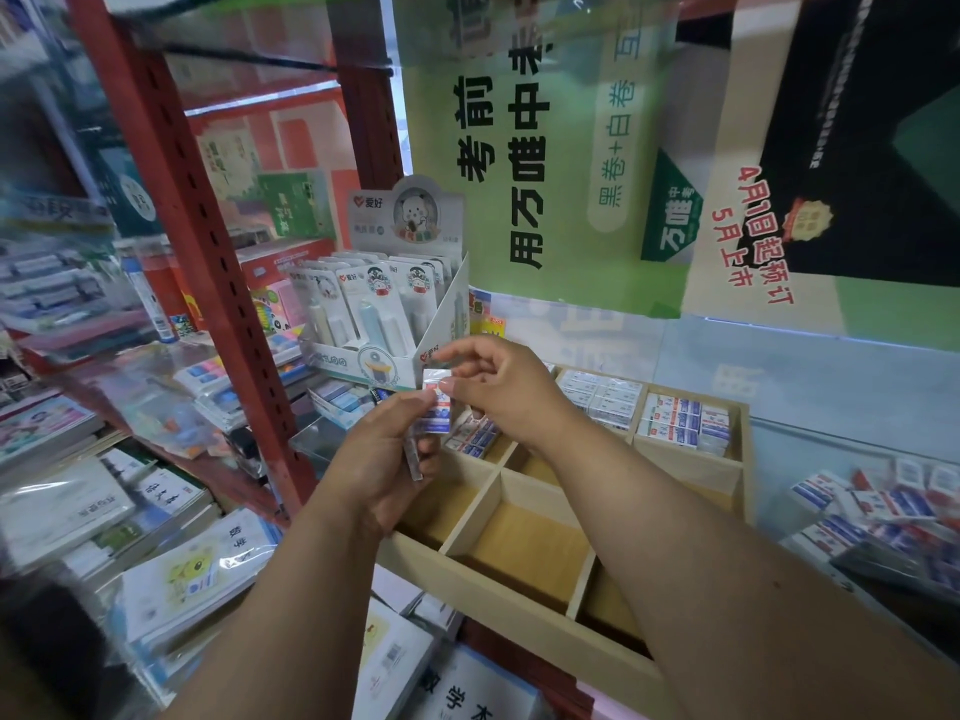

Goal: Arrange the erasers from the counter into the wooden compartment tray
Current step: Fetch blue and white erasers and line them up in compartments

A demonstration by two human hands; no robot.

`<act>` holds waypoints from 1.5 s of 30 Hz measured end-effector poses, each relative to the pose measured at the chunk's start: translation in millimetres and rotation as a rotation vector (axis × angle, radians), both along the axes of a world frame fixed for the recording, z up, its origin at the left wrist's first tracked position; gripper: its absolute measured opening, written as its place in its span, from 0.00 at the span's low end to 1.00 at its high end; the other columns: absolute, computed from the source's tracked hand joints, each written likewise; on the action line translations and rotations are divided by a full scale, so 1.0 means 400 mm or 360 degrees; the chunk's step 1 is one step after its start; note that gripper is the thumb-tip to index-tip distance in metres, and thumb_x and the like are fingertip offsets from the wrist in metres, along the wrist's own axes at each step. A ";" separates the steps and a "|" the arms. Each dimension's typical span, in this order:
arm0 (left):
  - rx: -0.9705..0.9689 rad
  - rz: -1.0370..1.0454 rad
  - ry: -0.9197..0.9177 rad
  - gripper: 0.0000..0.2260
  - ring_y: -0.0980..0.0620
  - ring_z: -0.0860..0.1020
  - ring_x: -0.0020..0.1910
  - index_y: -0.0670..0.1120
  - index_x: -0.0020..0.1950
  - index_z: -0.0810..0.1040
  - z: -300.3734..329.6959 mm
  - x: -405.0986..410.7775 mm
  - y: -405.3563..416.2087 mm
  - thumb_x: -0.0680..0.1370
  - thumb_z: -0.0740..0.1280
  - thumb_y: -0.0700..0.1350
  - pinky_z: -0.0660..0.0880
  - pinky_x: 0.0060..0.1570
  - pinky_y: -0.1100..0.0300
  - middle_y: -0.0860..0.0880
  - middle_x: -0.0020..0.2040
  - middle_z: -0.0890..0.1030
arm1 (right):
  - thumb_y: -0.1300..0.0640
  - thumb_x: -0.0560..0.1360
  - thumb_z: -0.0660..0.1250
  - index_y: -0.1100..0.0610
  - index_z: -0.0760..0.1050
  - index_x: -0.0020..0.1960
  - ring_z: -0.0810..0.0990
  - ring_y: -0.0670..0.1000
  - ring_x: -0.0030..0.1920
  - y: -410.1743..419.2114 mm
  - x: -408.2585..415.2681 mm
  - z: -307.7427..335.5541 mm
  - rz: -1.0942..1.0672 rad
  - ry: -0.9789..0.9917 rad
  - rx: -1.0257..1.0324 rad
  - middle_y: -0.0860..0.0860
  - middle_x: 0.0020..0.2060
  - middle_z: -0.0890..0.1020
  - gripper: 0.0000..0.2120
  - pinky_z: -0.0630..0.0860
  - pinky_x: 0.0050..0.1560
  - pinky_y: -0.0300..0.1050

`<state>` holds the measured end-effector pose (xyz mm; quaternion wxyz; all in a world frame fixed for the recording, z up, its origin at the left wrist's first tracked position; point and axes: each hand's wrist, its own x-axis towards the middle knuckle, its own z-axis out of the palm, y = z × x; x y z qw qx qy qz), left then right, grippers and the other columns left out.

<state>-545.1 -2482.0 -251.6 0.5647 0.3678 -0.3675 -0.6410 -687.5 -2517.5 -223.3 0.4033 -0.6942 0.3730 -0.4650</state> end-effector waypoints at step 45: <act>-0.0043 0.0221 0.0165 0.11 0.57 0.70 0.28 0.41 0.39 0.73 0.012 -0.003 0.006 0.81 0.60 0.39 0.65 0.26 0.67 0.49 0.28 0.73 | 0.60 0.62 0.80 0.51 0.77 0.44 0.71 0.39 0.30 0.006 -0.007 -0.001 0.0018 0.0405 -0.0255 0.46 0.34 0.76 0.16 0.71 0.35 0.34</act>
